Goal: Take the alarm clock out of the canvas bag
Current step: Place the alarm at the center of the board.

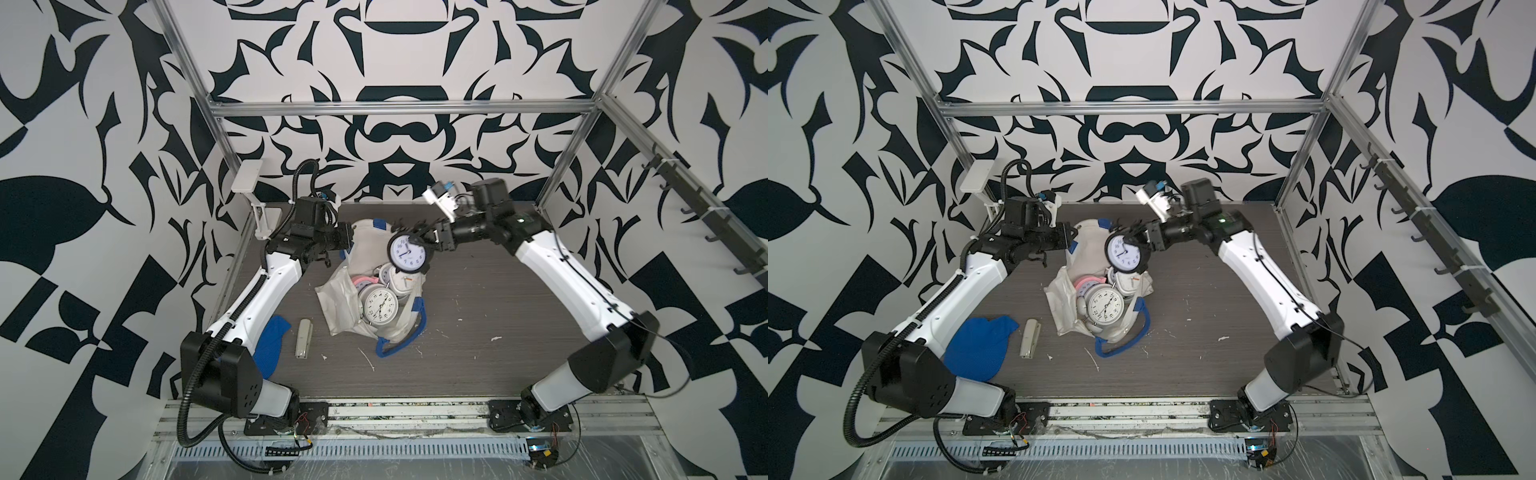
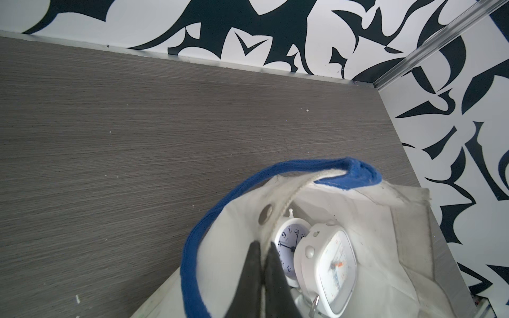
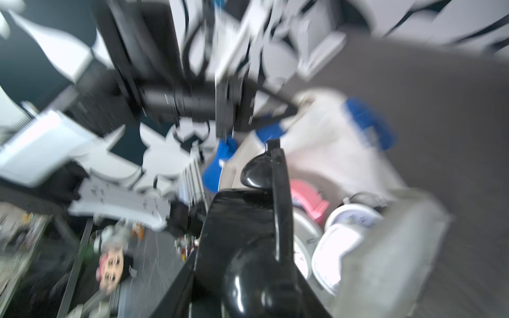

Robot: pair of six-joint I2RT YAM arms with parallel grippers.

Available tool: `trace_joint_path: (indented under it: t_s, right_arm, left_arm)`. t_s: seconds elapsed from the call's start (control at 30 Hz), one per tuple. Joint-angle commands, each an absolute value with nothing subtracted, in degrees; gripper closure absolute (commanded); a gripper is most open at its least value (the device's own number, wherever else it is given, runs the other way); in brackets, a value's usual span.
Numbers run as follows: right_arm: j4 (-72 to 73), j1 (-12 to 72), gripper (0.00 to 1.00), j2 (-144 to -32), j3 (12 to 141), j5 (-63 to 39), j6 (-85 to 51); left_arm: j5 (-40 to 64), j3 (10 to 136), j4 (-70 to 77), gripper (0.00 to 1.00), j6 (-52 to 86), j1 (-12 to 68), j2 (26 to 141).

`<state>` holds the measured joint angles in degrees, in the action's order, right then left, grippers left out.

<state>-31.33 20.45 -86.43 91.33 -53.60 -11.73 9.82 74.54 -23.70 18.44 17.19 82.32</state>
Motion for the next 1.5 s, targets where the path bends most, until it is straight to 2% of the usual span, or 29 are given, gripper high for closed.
trace_joint_path:
  t_s: [0.0, 0.27, 0.4, 0.57, 0.83, 1.03, 1.47]
  right_arm:
    - [-16.92, 13.2, 0.67, -81.04, 85.86, -56.33, -27.62]
    - [-8.18, -0.14, 0.69, -78.45, 73.94, -52.03, -39.23]
    - [-3.29, -2.0, 0.68, -82.15, 69.06, -51.4, -40.85]
    - [11.5, -1.94, 0.7, -90.53, 63.47, -51.73, -47.14]
    - [6.58, -2.21, 0.7, -100.84, 66.13, -44.63, -43.34]
    - [4.85, -2.37, 0.7, -104.4, 67.47, -40.94, -41.86]
    - [5.51, -2.91, 0.67, -108.06, 67.17, -39.42, -41.03]
  left_arm:
    - [9.48, 76.99, -23.3, 1.0, 18.45, 16.75, 81.49]
    - [10.31, 77.81, -23.01, 1.0, 19.6, 16.75, 81.9]
    - [10.8, 78.21, -23.14, 1.0, 19.86, 16.7, 82.2]
    - [11.26, 78.17, -22.99, 1.0, 20.2, 16.72, 82.07]
    - [11.75, 77.62, -22.69, 1.0, 20.65, 16.77, 81.24]
    - [11.72, 76.84, -22.46, 1.0, 20.74, 16.72, 80.39]
    - [11.26, 76.46, -22.77, 1.0, 20.52, 16.75, 79.55]
